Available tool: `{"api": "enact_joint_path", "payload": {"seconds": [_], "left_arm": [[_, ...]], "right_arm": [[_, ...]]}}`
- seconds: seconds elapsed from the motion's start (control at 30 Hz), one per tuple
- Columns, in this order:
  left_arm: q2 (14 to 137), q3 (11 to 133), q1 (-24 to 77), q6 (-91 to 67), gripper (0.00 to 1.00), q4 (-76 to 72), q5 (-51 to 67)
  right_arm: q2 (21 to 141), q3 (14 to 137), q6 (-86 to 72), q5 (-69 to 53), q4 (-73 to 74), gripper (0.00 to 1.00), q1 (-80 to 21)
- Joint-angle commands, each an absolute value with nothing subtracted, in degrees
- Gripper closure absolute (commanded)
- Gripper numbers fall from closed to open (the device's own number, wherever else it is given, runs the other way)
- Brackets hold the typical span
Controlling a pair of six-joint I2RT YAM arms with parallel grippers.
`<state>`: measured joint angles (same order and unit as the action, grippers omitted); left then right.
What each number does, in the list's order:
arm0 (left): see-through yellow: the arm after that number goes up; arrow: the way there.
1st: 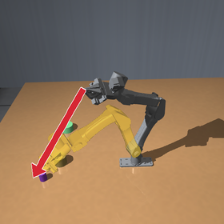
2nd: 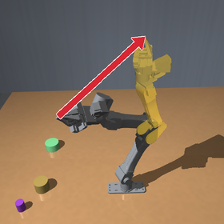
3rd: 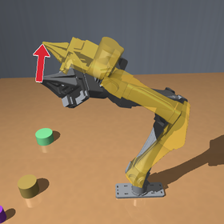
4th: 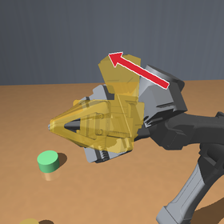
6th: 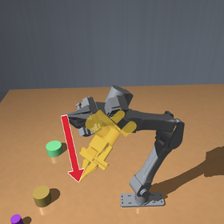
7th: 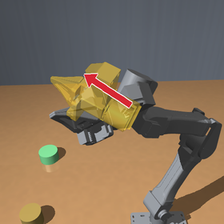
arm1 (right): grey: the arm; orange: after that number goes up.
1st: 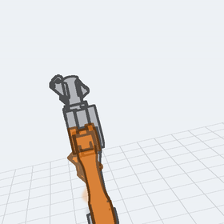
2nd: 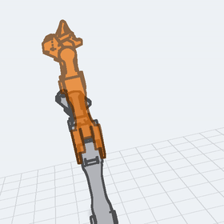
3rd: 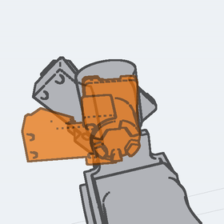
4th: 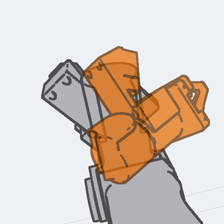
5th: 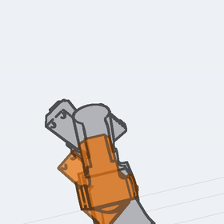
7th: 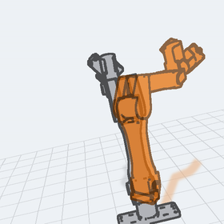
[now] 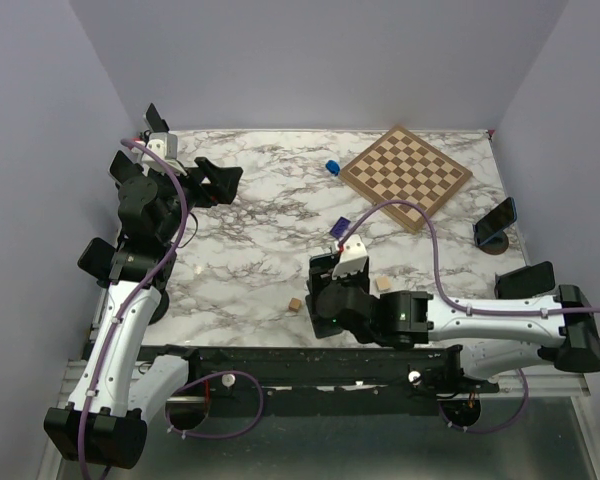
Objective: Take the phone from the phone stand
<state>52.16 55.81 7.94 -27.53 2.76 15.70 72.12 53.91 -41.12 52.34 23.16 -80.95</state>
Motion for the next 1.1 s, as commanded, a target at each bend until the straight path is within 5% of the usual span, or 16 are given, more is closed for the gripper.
{"api": "enact_joint_path", "payload": {"seconds": [0.0, 0.23, 0.43, 1.07], "left_arm": [[51.57, 57.52, 7.64, -28.12, 0.02, 2.99, 16.39], [51.14, 57.45, 7.56, -27.69, 0.02, 3.16, 15.3], [50.94, 57.48, 7.56, -27.95, 0.02, 3.25, 15.48], [49.75, 57.57, 7.56, -27.62, 0.02, 3.65, 14.71]], "right_arm": [[69.0, 57.83, -34.54, 57.9, 20.29, 0.85, -81.47], [69.02, 63.06, -23.66, 59.41, 13.37, 0.9, -79.56], [73.57, 70.34, -21.25, 48.2, 12.48, 0.94, -68.76], [113.4, 105.64, -25.35, 17.36, 28.4, 0.96, -41.83]]}}
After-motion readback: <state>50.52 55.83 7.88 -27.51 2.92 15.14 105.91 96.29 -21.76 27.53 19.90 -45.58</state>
